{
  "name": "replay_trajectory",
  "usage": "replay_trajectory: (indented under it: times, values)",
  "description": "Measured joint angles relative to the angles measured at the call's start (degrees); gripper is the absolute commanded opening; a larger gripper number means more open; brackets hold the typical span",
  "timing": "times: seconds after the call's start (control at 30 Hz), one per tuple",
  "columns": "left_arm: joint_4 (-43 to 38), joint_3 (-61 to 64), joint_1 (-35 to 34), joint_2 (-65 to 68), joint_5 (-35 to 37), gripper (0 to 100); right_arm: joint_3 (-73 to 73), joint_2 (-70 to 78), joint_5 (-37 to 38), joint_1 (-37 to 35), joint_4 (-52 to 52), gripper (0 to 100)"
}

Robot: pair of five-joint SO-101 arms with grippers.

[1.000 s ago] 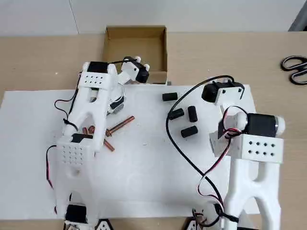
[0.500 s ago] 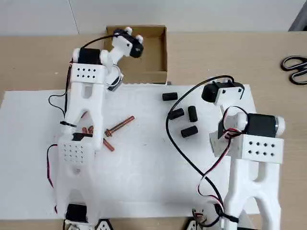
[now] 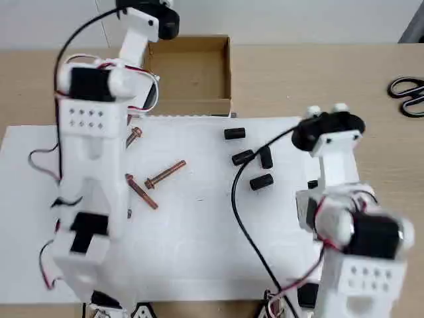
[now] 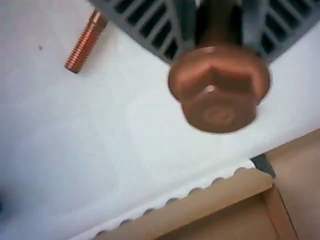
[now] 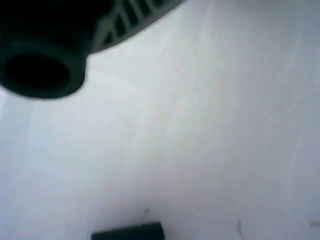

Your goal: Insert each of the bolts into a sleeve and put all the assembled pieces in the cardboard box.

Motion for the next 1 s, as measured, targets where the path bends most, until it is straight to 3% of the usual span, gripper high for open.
replay_trajectory:
  times: [0.1,0.2,0.37,0.6,1.0]
  values:
    - [0.00,2.73,1.49,-7.03,1.67,1,0.00,-3.96,-0.09,0.00,0.09,0.3]
    - [0.00,3.52,2.37,-13.63,7.74,1,0.00,-7.12,-1.32,0.00,0.09,0.3]
    - [-1.41,6.07,2.90,-21.19,18.02,1,0.35,-10.64,-9.41,-1.14,-1.85,0.3]
    - [-6.07,10.81,2.90,-27.52,37.01,1,8.79,-10.55,-19.78,-13.36,-8.70,0.3]
    - [-8.53,28.84,6.95,-43.16,50.46,1,16.62,-10.73,-21.63,-36.75,-25.05,0.3]
